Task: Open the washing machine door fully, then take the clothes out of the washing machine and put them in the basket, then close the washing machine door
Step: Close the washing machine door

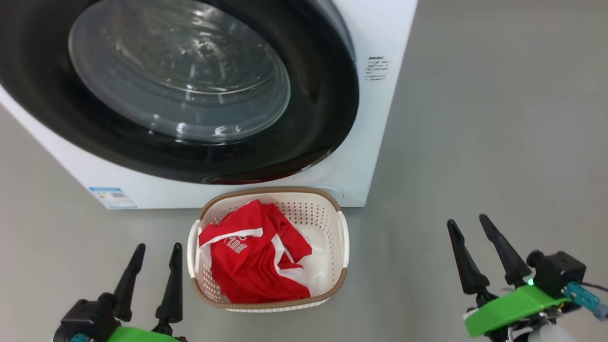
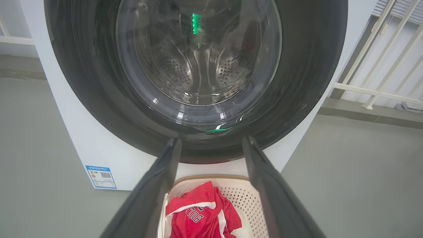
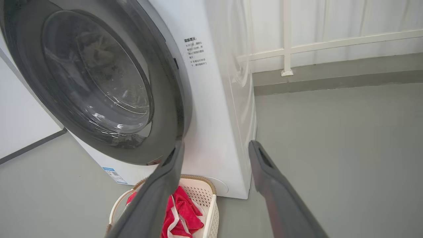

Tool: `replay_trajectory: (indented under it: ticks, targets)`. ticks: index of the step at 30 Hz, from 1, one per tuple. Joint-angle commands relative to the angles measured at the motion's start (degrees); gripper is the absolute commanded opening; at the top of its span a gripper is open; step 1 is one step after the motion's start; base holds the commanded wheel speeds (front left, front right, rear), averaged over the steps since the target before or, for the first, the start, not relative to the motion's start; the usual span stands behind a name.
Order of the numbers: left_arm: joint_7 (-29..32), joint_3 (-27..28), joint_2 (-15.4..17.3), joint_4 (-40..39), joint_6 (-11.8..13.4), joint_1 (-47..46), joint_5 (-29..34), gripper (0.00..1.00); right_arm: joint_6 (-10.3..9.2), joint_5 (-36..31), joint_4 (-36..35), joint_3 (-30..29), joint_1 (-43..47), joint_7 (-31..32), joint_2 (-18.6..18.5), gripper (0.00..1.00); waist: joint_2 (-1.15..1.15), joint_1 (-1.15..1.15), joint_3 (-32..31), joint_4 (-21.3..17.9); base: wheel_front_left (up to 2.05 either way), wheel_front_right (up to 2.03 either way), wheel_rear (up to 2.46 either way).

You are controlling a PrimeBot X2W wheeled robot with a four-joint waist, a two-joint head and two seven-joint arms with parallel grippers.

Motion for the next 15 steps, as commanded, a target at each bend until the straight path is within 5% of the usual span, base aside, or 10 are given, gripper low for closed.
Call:
replay_trajectory:
  ticks: [1,15]
  targets:
    - [-0.4,2.2,1.3,-1.8,-0.3,0.3,-0.1,1.0,-0.05,-0.2,-1.7,0.5,0.8,-0.4,-0.3,1.0,0.0,0.0,-1.0,-1.1,0.0,0.0,0.0]
    - [-0.4,3.7,1.8,-2.8,-0.3,4.0,0.4,1.0,-0.05,-0.4,-3.0,-2.4,7.0,-0.4,-0.3,1.0,0.0,0.0,-3.9,-3.7,0.0,0.0,0.0]
